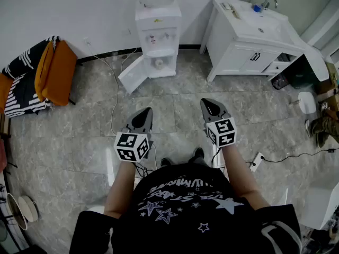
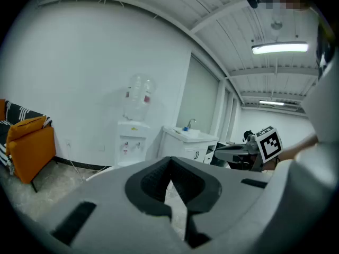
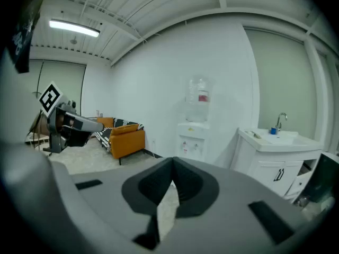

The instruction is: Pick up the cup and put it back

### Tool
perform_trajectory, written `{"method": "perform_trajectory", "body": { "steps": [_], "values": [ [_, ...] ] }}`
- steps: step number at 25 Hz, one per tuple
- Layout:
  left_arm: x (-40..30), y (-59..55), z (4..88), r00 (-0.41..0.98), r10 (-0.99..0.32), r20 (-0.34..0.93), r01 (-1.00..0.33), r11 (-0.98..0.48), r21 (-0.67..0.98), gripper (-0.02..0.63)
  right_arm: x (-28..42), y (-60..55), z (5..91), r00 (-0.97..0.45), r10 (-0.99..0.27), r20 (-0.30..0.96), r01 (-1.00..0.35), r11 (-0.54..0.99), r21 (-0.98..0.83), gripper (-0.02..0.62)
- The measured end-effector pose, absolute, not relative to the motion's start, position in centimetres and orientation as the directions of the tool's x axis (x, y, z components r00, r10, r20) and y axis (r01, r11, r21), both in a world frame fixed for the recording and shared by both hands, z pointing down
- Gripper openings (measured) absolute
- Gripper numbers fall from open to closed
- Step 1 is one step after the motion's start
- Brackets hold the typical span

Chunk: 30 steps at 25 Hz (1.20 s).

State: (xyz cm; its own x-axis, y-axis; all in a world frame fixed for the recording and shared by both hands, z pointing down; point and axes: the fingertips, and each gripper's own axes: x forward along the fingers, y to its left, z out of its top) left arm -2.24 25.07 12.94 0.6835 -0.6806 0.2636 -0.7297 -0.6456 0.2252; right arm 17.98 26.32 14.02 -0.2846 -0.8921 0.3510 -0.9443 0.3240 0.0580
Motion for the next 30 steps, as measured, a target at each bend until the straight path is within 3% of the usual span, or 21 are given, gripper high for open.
{"method": "perform_trajectory", "body": {
  "steps": [20,30],
  "values": [
    [-6.1,24.4,16.6,0.688,-0.653,0.318,-0.725,-0.637,0.261,0.009,16.8,24.6,15.5,-0.195,-0.928,0.318,-0.98,0.197,-0.025,0.007],
    [-7.0,17.7,16.9,0.624,-0.704,0.34,-0.779,-0.594,0.2,0.009,16.1,15.7,18.5,-0.244,-0.914,0.325,-0.97,0.232,-0.077,0.113]
  ]
}}
